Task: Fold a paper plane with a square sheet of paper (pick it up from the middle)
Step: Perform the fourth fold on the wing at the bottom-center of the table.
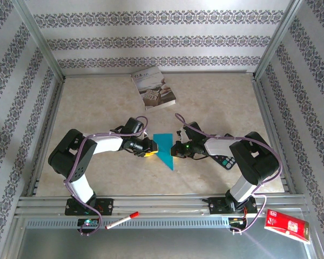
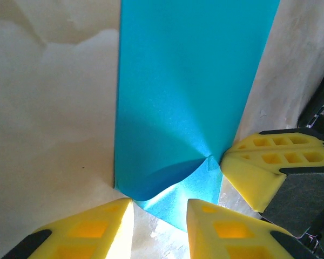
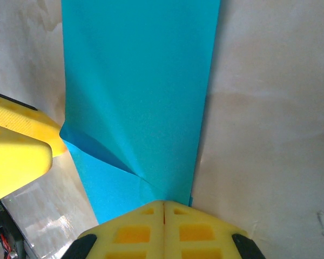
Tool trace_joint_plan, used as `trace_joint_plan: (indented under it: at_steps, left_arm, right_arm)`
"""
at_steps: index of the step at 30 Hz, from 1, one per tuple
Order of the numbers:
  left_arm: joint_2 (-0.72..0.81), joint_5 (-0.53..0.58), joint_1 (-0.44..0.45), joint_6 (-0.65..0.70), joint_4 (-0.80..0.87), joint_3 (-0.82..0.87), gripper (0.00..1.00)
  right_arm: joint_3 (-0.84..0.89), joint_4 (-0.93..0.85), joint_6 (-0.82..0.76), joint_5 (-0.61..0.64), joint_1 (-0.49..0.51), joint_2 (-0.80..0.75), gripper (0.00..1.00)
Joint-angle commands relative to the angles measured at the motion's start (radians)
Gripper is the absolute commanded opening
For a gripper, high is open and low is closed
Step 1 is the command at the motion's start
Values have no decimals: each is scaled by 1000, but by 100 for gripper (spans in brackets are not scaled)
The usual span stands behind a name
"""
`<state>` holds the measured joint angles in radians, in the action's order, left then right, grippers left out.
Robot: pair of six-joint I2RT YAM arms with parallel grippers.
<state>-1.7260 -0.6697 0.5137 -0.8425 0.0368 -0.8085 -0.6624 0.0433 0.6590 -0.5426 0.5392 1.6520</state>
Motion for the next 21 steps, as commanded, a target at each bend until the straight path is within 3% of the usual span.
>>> trace_joint_plan:
  at_steps: [1,21]
  left_arm:
    - [-2,16,-15,14,0,-12,33]
    - [-14,-21,-20,-3,-60,-28,33]
  right_arm:
    - [27,-16,10,31,8,26,2]
    - [29,-7,11,26,7,37,2]
